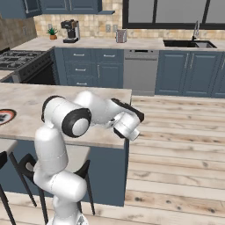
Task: Retrieve the wine glasses from the counter and place one next to each plate.
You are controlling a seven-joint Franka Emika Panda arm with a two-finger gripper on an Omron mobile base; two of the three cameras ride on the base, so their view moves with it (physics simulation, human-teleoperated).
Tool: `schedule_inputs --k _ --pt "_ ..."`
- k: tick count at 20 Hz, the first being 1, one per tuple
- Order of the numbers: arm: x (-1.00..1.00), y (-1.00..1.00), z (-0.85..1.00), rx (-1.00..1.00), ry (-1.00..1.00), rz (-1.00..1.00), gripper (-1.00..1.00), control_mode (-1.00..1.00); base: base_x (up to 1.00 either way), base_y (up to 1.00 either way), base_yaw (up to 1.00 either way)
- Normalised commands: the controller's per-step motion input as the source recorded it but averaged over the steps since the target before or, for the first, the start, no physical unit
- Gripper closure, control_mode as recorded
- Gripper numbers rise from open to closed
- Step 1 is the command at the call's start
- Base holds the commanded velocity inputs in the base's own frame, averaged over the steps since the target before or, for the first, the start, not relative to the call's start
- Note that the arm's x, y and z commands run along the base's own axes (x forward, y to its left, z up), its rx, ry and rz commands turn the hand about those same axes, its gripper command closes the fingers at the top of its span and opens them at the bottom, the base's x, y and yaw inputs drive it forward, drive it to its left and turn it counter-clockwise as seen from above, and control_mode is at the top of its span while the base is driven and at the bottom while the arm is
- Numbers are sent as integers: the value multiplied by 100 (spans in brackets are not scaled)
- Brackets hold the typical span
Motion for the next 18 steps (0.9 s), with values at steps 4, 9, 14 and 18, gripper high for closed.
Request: schedule_inputs --k 4,9,14,18 --pt "-66 10 100 11 -11 0 -100 -100 0 0 0" --pt "-74 20 100 5 -13 0 -100 -100 0 0 0" --pt "-86 8 100 3 -16 0 -100 -100 0 0 0" --pt "-74 0 100 7 -13 0 -100 -100 0 0 0"
